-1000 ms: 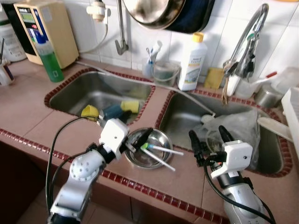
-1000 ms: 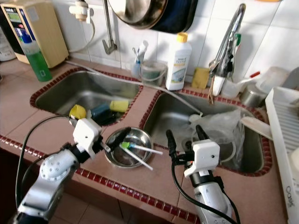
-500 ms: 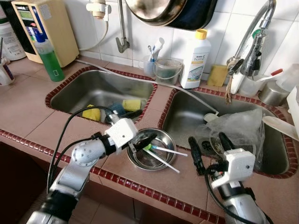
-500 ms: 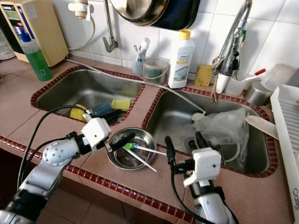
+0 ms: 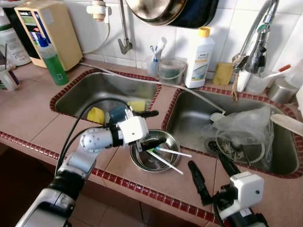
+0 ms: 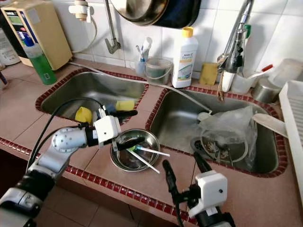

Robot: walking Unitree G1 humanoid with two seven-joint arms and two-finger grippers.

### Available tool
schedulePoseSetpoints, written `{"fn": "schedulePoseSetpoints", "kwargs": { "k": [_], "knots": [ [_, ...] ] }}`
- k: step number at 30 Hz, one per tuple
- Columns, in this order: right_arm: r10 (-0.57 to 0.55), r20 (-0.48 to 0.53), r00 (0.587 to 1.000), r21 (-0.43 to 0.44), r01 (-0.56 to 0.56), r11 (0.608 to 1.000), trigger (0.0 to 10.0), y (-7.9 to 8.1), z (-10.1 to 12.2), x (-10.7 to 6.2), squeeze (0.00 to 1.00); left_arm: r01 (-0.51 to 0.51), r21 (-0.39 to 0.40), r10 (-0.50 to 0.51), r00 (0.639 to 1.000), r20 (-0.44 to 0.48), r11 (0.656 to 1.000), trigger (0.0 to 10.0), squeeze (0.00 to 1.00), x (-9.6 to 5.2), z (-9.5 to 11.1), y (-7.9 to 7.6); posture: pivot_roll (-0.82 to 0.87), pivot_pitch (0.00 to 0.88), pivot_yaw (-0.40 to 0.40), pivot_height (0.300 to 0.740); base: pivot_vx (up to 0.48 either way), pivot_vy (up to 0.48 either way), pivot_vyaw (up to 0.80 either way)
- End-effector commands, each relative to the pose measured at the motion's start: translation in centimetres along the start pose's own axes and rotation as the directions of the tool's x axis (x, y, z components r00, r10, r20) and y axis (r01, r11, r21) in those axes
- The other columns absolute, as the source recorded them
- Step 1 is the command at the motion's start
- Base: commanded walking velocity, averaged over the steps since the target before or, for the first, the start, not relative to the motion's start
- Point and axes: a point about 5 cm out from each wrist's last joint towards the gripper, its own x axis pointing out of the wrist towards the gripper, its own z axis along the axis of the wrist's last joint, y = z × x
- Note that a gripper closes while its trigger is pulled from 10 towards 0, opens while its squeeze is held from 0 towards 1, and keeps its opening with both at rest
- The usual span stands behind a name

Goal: Kitchen organization

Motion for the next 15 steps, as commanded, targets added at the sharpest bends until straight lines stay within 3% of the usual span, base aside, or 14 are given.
{"fn": "schedulePoseSetpoints", "kwargs": {
  "k": [1, 10, 15],
  "knots": [
    [0.033, 0.003, 0.999, 0.014, -0.033, 0.999, 10.0, 0.4, 0.4, -0.2, 0.00, 0.040, 0.010, -0.040, 0.999, 0.005, 0.999, 10.0, 0.00, 0.1, 0.1, 0.1, -0.14, 0.040, 0.092, 0.740, 0.000, 0.000, 0.00],
    [0.049, -0.015, 0.999, 0.028, -0.048, 0.998, 10.0, 0.4, 0.6, -0.7, 0.00, 0.165, 0.041, -0.165, 0.986, -0.010, 0.985, 10.0, 0.00, 0.2, -0.6, -1.6, -0.15, 0.052, 0.092, 0.740, 0.000, 0.000, 0.00],
    [0.060, -0.008, 0.998, 0.045, -0.060, 0.997, 10.0, 0.4, 0.9, -0.7, 0.00, 0.195, -0.011, -0.196, 0.980, -0.028, 0.981, 10.0, 0.00, 0.0, -1.3, -2.3, -0.15, 0.056, 0.095, 0.740, 0.000, 0.000, 0.00]
  ]
}}
